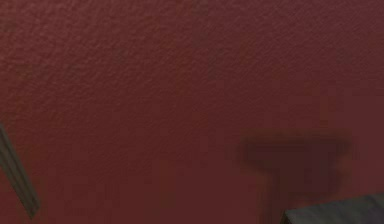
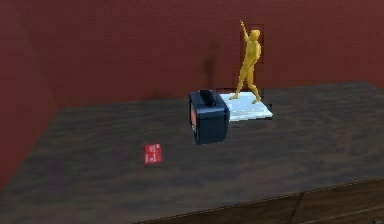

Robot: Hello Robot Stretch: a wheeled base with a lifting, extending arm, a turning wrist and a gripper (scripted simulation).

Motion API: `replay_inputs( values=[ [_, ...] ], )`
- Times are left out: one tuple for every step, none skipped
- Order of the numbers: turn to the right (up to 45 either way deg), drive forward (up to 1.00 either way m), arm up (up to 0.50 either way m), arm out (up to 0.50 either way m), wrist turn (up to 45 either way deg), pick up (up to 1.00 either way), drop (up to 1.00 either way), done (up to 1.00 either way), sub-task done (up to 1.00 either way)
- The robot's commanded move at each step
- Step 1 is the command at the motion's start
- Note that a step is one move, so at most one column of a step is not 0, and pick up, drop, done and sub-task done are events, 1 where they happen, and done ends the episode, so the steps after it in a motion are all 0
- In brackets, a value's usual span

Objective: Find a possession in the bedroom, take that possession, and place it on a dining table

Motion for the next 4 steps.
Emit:
replay_inputs(
  values=[
    [0.0,0.0,0.5,0.0,0.0,0.0,0.0,0.0,0.0],
    [0.0,0.0,0.38,0.0,0.0,0.0,0.0,0.0,0.0],
    [0.0,0.0,0.0,0.2,0.0,0.0,0.0,0.0,0.0],
    [0.0,0.0,0.0,0.0,45.0,0.0,0.0,0.0,0.0]
  ],
)
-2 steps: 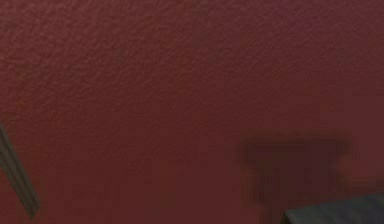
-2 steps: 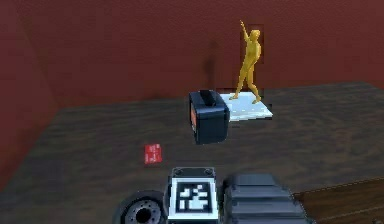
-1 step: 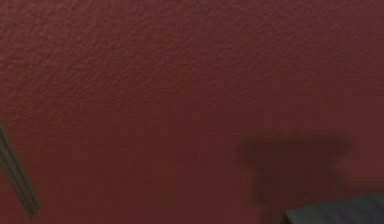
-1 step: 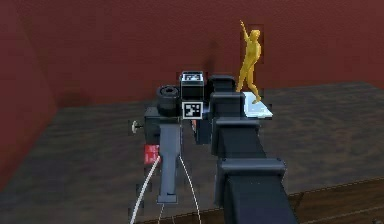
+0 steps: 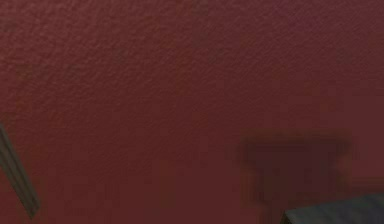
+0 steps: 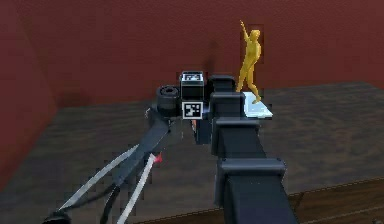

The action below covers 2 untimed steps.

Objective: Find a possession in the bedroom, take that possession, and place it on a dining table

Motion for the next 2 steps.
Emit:
replay_inputs(
  values=[
    [0.0,0.0,0.0,0.0,45.0,0.0,0.0,0.0,0.0],
    [0.0,0.0,0.0,0.0,45.0,0.0,0.0,0.0,0.0]
  ],
)
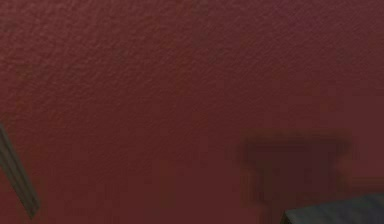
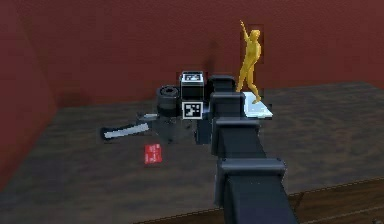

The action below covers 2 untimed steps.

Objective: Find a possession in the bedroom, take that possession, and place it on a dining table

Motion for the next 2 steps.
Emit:
replay_inputs(
  values=[
    [0.0,0.0,0.0,0.0,9.0,0.0,0.0,0.0,0.0],
    [0.0,0.0,-0.12,0.0,0.0,0.0,0.0,0.0,0.0]
  ],
)
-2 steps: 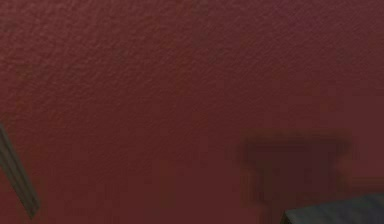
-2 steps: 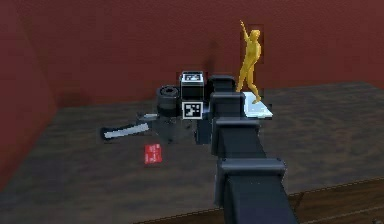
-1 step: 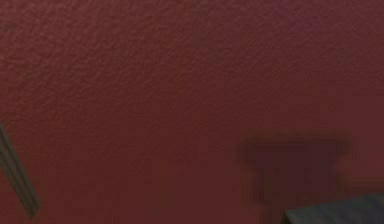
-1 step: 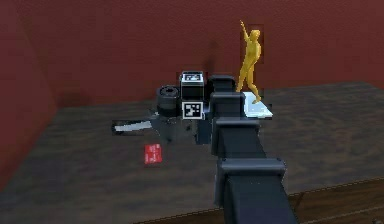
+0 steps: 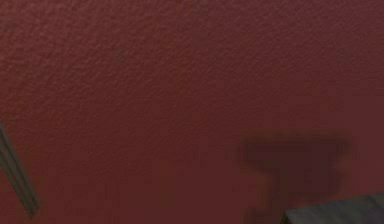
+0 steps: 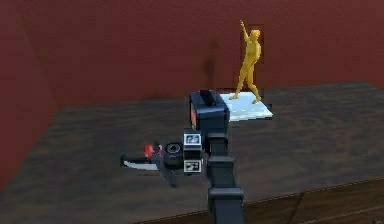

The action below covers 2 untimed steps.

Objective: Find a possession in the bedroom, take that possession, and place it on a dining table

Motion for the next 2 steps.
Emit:
replay_inputs(
  values=[
    [0.0,0.0,0.0,0.0,0.0,1.0,0.0,0.0,0.0],
    [0.0,0.0,0.1,0.0,0.0,0.0,0.0,0.0,0.0]
  ],
)
